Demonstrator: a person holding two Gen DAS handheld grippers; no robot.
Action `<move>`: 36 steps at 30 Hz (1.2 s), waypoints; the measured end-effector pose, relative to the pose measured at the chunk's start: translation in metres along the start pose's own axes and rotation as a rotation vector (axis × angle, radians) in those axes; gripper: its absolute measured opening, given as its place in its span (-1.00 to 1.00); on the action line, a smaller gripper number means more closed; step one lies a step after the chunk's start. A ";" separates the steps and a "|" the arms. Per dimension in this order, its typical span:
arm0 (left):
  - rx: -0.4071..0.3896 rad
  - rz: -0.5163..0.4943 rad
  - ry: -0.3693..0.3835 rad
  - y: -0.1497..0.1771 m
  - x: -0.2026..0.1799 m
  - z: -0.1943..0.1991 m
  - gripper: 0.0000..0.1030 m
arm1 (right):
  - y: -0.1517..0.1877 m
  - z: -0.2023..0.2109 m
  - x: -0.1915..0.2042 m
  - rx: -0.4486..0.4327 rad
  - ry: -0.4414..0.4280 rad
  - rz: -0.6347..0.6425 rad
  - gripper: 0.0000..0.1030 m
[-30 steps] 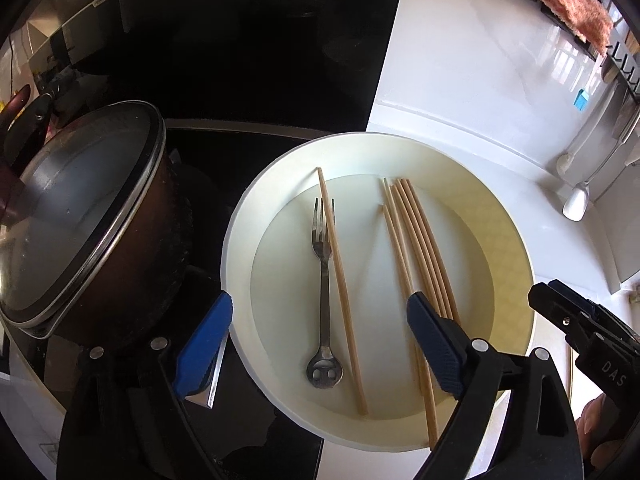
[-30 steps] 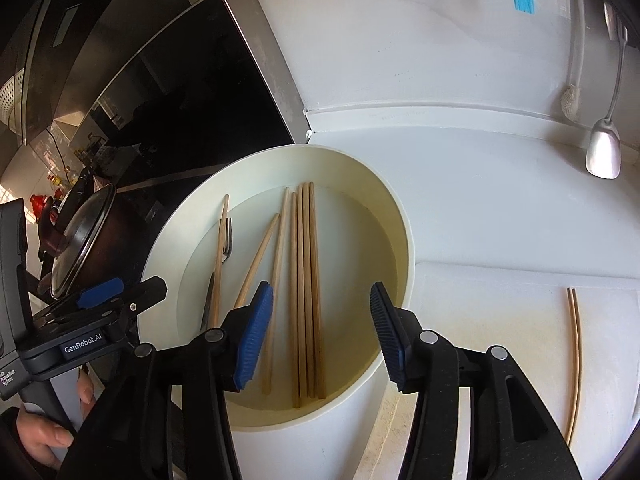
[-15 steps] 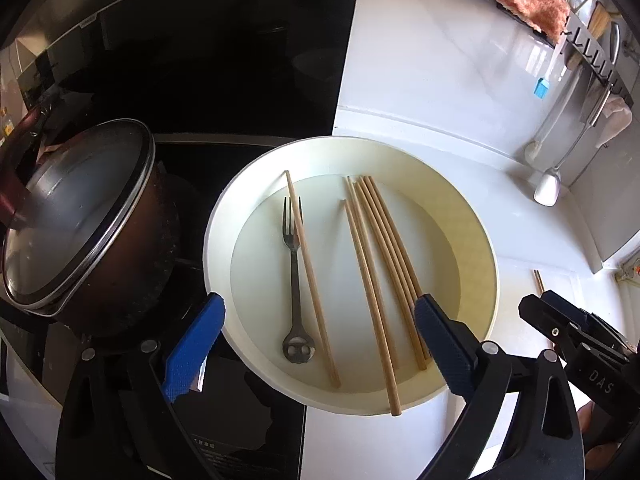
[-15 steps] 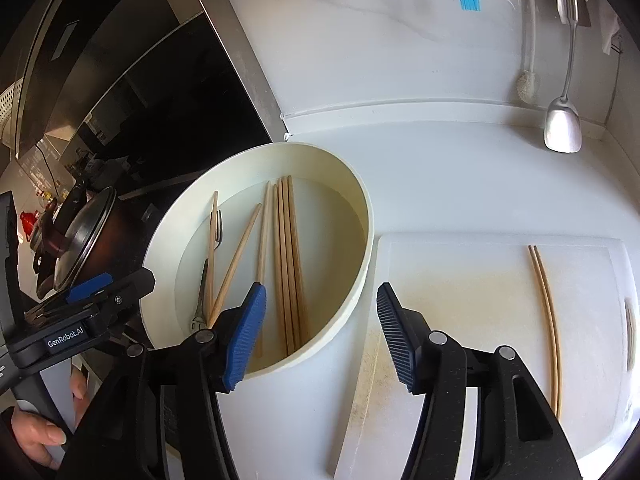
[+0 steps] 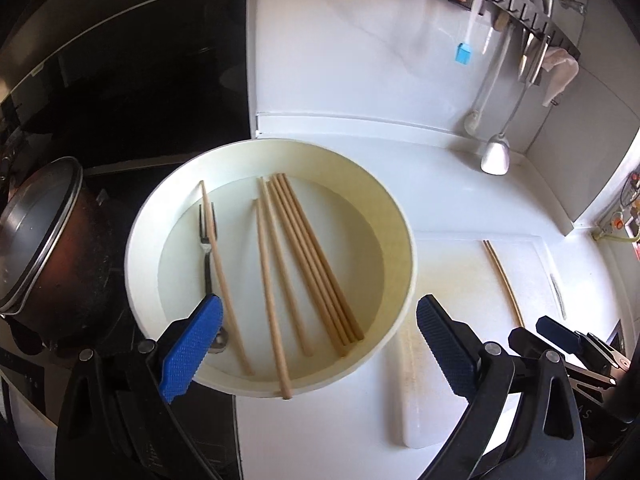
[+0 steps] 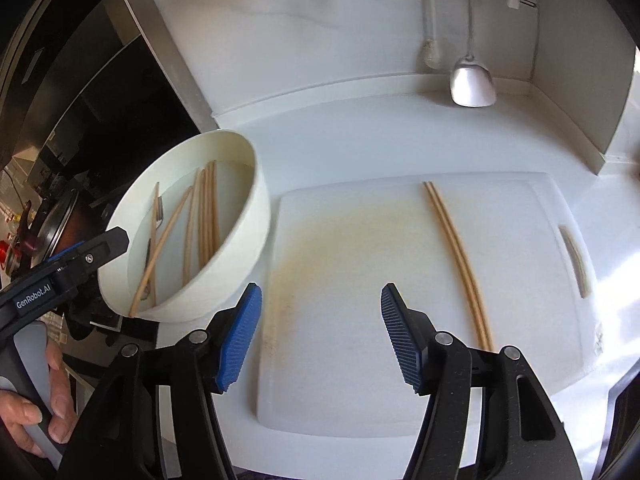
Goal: Organize utensils
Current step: 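Withdraw both tools from the bowl back over the cutting board, then lower both tools toward the last two chopsticks on the board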
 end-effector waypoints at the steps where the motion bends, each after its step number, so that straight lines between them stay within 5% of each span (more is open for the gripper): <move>1: -0.001 -0.004 0.009 0.000 -0.010 0.000 0.86 | 0.003 0.004 -0.013 -0.005 0.015 -0.014 0.16; 9: -0.003 -0.009 0.016 0.019 -0.099 -0.005 0.87 | 0.026 0.026 -0.113 -0.017 0.060 -0.029 0.16; 17: 0.039 0.077 -0.132 0.059 -0.152 -0.008 0.87 | 0.038 0.018 -0.170 0.007 -0.039 0.056 0.20; 25: 0.040 0.085 -0.211 0.077 -0.158 -0.005 0.87 | 0.029 -0.008 -0.177 -0.003 -0.094 0.045 0.20; 36: -0.080 0.064 -0.215 0.077 -0.149 -0.039 0.87 | 0.026 -0.031 -0.151 -0.084 -0.030 0.118 0.20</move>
Point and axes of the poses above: each gripper's, at about its wrist camera, not at the fingertips, and z roughly against the way its jaws point, x to its left, y to its underside, the point moved 3 cm from there along -z, roughly the way its jaws point, and after that the axes turned 5 degrees about -x, right-handed, at the moved point
